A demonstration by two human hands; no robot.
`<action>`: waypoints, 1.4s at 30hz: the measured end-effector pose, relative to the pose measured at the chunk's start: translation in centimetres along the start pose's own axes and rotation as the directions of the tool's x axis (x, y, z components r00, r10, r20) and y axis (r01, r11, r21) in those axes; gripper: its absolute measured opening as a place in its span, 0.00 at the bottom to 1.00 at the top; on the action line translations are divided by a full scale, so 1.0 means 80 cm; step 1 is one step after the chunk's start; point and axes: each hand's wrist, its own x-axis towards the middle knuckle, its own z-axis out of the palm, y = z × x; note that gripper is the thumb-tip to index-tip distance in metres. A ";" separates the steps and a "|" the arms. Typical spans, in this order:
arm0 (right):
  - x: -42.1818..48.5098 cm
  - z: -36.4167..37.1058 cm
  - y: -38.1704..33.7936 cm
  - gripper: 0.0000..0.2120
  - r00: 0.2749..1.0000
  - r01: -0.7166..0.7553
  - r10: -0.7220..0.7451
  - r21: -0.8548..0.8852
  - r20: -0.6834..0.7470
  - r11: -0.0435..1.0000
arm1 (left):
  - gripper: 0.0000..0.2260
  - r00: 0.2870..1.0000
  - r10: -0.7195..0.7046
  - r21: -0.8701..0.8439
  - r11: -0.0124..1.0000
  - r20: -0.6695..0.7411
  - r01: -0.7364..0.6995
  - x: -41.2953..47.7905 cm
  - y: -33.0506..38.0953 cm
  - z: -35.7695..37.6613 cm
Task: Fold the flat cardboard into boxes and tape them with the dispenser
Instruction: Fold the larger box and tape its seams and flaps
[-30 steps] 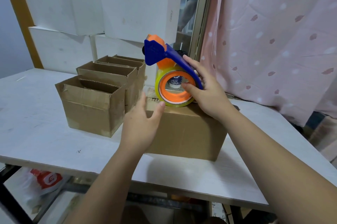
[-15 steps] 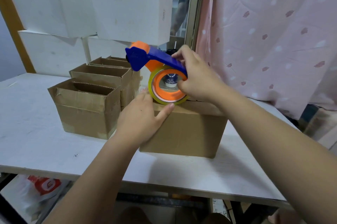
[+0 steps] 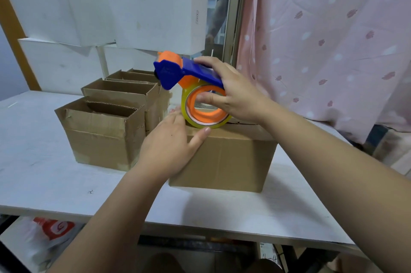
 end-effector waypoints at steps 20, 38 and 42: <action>-0.017 -0.005 0.026 0.39 0.996 -0.084 0.087 0.161 -0.013 0.983 | 0.40 0.999 -0.026 0.144 0.989 -0.019 0.028 -0.002 0.005 -0.005; -0.025 -0.060 0.037 0.41 0.996 -0.038 0.060 -0.308 0.062 0.950 | 0.41 0.999 -0.008 0.293 0.956 0.037 -0.003 -0.002 0.016 -0.009; -0.046 -0.037 0.052 0.40 0.983 -0.141 0.138 -0.014 -0.120 0.990 | 0.44 0.999 -0.018 0.264 0.964 0.041 0.007 -0.002 0.016 -0.009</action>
